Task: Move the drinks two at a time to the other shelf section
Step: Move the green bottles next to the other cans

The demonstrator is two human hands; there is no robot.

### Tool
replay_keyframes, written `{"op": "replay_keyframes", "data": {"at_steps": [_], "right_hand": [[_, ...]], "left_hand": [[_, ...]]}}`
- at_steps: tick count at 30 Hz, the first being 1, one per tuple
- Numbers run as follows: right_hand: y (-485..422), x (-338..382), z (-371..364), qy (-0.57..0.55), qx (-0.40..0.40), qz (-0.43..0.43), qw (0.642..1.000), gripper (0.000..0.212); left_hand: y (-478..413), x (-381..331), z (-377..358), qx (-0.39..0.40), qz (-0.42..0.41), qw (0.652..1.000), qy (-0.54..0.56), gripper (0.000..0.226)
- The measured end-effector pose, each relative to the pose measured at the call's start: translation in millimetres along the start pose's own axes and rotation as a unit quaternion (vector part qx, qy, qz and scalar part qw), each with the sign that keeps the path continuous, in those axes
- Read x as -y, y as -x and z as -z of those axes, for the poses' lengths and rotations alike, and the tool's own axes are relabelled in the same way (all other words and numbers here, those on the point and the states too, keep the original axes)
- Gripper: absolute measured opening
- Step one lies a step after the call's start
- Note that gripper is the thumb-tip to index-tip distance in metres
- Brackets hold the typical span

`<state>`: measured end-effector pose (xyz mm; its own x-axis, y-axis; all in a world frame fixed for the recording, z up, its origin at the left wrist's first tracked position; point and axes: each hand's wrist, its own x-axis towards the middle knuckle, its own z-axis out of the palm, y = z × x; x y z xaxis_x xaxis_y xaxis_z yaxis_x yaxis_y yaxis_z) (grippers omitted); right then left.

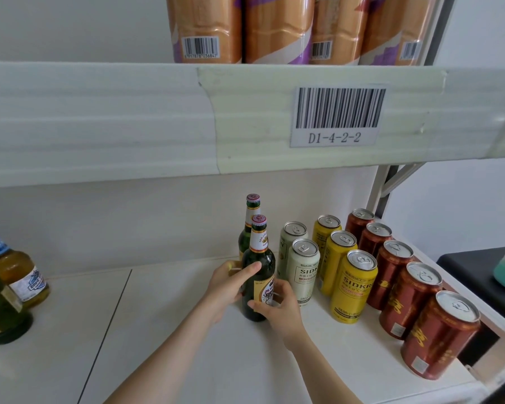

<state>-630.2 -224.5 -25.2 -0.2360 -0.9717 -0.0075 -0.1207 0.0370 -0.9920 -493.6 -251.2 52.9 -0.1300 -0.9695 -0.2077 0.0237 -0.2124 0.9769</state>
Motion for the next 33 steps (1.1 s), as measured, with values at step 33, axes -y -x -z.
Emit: {"op": "replay_keyframes", "data": {"at_steps": [33], "right_hand": [[159.8, 1.2, 0.4, 0.600, -0.050, 0.090, 0.793, 0.071]], "left_hand": [[107.2, 97.6, 128.6, -0.075, -0.266, 0.658, -0.700, 0.056]]}}
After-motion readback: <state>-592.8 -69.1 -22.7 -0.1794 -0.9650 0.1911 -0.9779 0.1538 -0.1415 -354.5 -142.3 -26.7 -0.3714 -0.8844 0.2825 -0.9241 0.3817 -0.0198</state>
